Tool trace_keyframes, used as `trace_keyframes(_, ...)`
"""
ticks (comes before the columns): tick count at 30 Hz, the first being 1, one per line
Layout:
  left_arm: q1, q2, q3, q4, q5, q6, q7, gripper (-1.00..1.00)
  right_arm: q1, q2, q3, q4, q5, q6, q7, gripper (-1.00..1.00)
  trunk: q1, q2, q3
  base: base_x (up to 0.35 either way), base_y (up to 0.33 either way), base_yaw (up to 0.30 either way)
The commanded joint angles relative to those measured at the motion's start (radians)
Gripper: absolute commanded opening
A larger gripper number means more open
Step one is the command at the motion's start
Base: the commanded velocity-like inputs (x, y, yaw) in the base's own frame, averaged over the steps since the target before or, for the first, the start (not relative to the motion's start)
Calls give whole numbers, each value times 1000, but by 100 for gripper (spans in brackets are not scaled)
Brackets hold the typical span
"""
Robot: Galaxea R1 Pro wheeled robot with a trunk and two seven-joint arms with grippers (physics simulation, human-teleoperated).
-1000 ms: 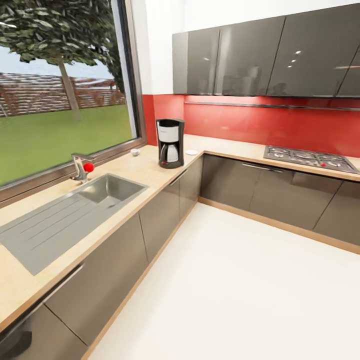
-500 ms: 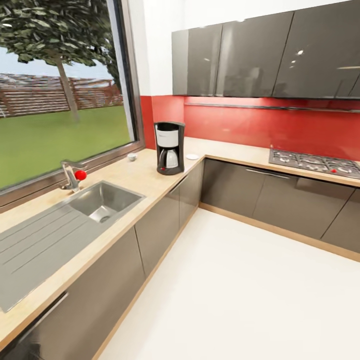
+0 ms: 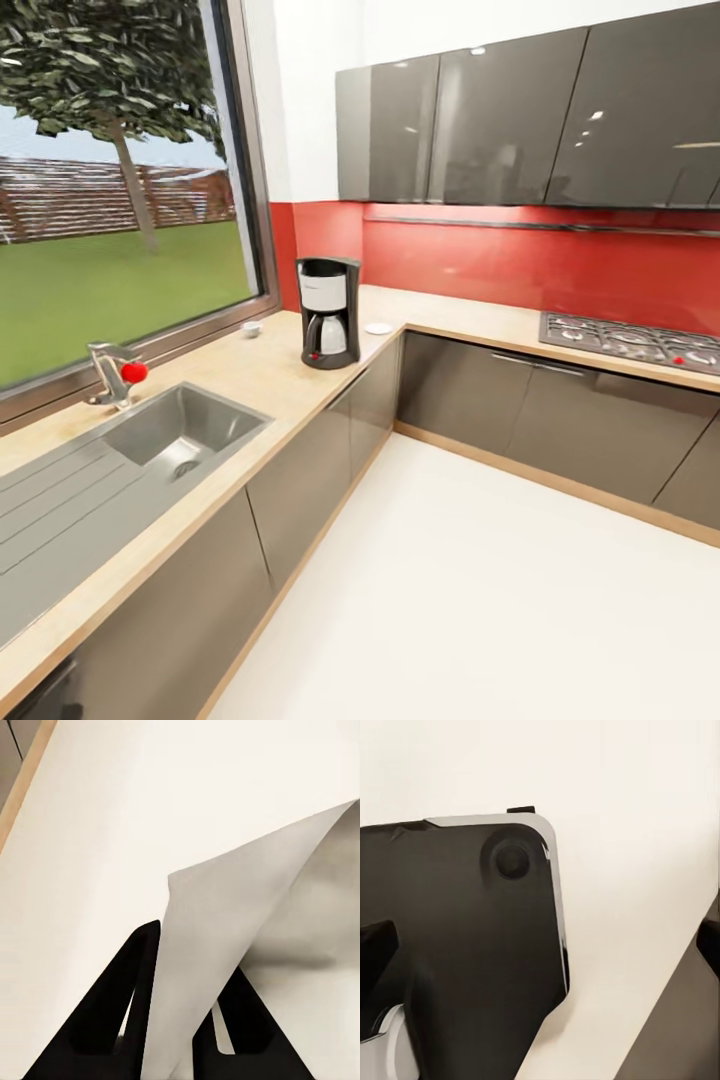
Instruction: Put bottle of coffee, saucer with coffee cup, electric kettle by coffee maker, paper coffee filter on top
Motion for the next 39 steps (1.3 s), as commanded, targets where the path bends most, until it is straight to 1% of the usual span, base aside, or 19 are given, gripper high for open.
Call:
trace_keyframes(1, -1, -1, 7, 0, -14, -8, -4, -100, -1, 0, -2, 0, -7, -3, 1, 100, 1, -2, 0, 306, -131, 0)
trace_keyframes(15, -1, -2, 7, 1, -15, -8, -4, -100, -1, 0, -2, 0, -7, -4, 1, 100, 1, -2, 21, 298, -142, 0)
trace_keyframes(39, -1, -2, 7, 7, -14, -8, -4, -100, -1, 1, 3, 2, -4, -5, 1, 100, 1, -2, 22, 283, -167, 0)
